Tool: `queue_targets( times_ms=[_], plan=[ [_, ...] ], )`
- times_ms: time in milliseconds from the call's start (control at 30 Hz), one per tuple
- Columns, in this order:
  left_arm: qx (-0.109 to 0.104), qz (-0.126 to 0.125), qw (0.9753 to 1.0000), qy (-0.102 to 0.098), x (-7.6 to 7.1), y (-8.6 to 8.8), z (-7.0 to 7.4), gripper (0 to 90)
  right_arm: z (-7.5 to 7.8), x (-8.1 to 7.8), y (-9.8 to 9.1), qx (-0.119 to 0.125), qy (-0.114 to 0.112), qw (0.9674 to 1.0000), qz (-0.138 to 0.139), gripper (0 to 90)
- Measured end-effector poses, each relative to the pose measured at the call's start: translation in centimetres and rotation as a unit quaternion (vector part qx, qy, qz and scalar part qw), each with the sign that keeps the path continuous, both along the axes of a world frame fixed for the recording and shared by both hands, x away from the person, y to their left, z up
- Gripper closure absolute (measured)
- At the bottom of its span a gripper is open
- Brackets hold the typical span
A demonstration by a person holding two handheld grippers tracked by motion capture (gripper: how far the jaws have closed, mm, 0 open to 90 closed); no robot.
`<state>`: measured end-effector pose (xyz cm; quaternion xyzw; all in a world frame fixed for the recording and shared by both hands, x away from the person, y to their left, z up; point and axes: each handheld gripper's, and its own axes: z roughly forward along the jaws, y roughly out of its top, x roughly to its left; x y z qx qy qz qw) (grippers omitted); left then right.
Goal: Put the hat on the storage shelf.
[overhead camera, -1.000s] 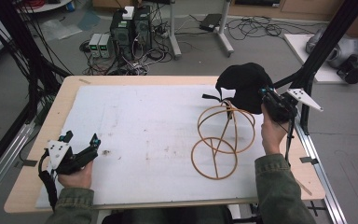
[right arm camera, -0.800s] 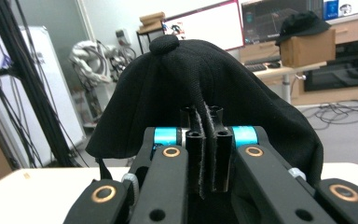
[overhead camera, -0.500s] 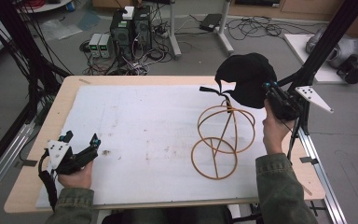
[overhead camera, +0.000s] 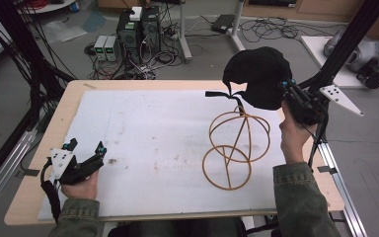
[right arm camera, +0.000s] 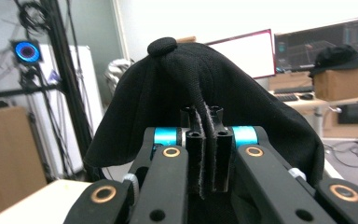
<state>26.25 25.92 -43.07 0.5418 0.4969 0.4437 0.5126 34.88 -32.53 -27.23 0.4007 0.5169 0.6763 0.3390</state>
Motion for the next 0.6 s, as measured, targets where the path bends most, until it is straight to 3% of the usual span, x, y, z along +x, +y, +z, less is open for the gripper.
queue_targets(
  times_ms=[133, 400, 600],
  plan=[
    [-0.009, 0.0, 1.0, 0.002, 0.0, 0.1, -0.1, 14.5, 0.4, -0.4, 0.1, 0.006, -0.011, 0.9999, 0.011, 88.3],
    [-0.006, -0.001, 1.0, 0.001, 0.1, 0.1, -0.1, 14.5, 1.3, -1.8, 0.4, 0.016, -0.039, 0.9987, 0.03, 88.2],
    [-0.005, -0.001, 1.0, 0.002, 0.0, 0.1, -0.1, 14.6, 2.1, -2.8, 0.4, 0.038, -0.05, 0.9957, 0.068, 88.2]
  ],
)
